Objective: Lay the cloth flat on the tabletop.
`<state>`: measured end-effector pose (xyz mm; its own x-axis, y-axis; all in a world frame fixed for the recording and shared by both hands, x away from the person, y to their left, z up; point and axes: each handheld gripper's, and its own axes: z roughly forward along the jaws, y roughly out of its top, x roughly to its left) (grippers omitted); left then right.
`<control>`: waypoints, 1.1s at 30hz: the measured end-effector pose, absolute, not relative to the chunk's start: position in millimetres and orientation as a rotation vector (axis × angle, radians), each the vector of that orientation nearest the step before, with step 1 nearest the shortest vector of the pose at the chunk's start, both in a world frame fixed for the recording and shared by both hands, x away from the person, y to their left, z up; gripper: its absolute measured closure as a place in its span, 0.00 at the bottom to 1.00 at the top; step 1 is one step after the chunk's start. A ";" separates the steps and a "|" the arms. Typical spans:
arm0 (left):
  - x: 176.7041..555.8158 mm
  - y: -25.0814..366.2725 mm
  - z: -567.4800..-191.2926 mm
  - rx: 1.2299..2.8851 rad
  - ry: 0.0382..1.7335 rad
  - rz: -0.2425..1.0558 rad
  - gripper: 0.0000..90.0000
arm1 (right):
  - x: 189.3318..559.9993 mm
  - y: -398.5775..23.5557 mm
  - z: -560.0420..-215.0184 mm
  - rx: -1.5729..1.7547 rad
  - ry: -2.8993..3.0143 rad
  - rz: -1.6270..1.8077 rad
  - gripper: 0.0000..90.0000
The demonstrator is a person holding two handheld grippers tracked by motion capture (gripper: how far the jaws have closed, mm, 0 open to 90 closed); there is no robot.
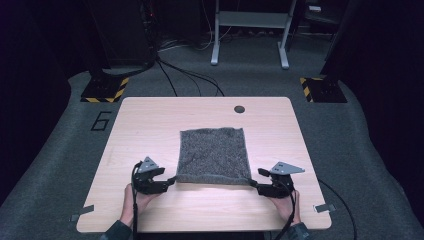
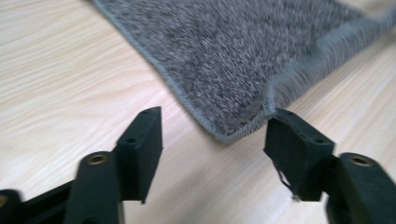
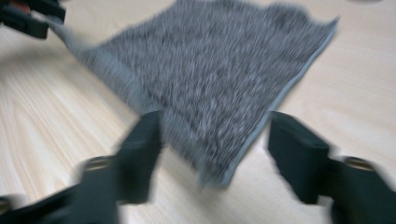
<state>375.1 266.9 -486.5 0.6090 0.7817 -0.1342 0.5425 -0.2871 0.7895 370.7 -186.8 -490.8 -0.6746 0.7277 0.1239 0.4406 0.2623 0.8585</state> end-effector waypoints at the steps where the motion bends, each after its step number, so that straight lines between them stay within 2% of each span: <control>1: 374.7 271.4 -481.5 1.951 1.071 0.374 0.33 | 371.7 -188.1 -487.7 1.084 2.235 1.385 0.23; 2: 376.2 276.0 -475.2 1.932 1.089 0.410 0.31 | 375.2 -189.7 -483.9 1.087 2.242 1.394 0.19; 5: 386.4 279.5 -466.3 1.894 1.120 0.466 0.23 | 390.3 -186.7 -475.2 1.118 2.257 1.393 0.15; 11: 415.1 240.9 -474.8 2.030 1.082 0.508 0.17 | 426.6 -156.0 -476.3 1.146 2.318 1.229 0.05; 14: 429.0 220.9 -487.6 2.115 1.056 0.541 0.16 | 441.5 -138.6 -485.9 1.138 2.359 1.094 0.03; 19: 441.0 211.5 -501.0 2.181 1.073 0.563 0.16 | 456.2 -126.7 -502.0 1.178 2.369 0.996 0.03; 27: 443.4 208.9 -515.0 2.248 1.084 0.609 0.17 | 455.6 -130.0 -516.4 1.207 2.375 0.910 0.03; 33: 440.1 214.8 -518.0 2.212 1.086 0.626 0.17 | 450.6 -133.2 -522.8 1.211 2.372 0.910 0.03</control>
